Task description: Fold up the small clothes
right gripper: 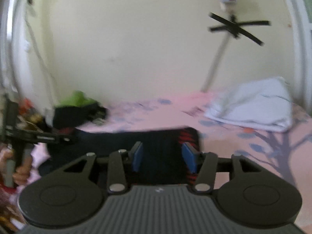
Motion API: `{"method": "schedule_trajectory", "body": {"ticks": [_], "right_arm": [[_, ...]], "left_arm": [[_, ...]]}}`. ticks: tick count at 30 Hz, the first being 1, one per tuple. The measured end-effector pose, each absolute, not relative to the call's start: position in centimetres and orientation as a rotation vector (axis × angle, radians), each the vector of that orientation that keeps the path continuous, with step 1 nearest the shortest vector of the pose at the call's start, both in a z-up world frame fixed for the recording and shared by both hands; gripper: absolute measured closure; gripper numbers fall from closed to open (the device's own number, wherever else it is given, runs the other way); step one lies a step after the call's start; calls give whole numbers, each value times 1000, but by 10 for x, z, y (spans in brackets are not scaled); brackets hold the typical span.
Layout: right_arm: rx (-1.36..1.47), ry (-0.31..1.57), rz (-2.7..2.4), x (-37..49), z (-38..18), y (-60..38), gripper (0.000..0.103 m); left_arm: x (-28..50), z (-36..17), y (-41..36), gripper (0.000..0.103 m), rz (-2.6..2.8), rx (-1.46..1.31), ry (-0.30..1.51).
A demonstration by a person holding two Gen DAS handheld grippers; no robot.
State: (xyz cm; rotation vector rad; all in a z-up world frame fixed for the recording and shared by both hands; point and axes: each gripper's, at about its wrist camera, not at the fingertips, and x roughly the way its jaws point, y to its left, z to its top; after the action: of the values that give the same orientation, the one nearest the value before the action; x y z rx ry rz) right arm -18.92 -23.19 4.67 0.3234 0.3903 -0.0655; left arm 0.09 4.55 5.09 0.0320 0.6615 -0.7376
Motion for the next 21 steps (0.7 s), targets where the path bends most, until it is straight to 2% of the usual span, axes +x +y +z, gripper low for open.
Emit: {"method": "schedule_trajectory", "body": {"ticks": [4, 8, 10, 11, 12, 15, 21], "right_arm": [[362, 391, 104, -174, 49, -213, 56], [344, 493, 128, -153, 29, -195, 57], [367, 573, 80, -146, 9, -201, 62], [397, 552, 75, -152, 5, -207, 71], [431, 556, 68, -157, 5, -212, 71], [523, 494, 48, -181, 18, -232, 60], [728, 426, -119, -226, 22, -288, 48]], "left_arm": [[-23, 62, 39, 58, -817, 36, 620], [-33, 45, 10, 56, -837, 159, 634], [-30, 30, -2, 53, -810, 220, 647], [-30, 25, -5, 52, -796, 252, 621], [-32, 21, -8, 52, -777, 288, 587], [-31, 24, -12, 46, -772, 298, 593], [-34, 53, 10, 46, -966, 76, 628]]}}
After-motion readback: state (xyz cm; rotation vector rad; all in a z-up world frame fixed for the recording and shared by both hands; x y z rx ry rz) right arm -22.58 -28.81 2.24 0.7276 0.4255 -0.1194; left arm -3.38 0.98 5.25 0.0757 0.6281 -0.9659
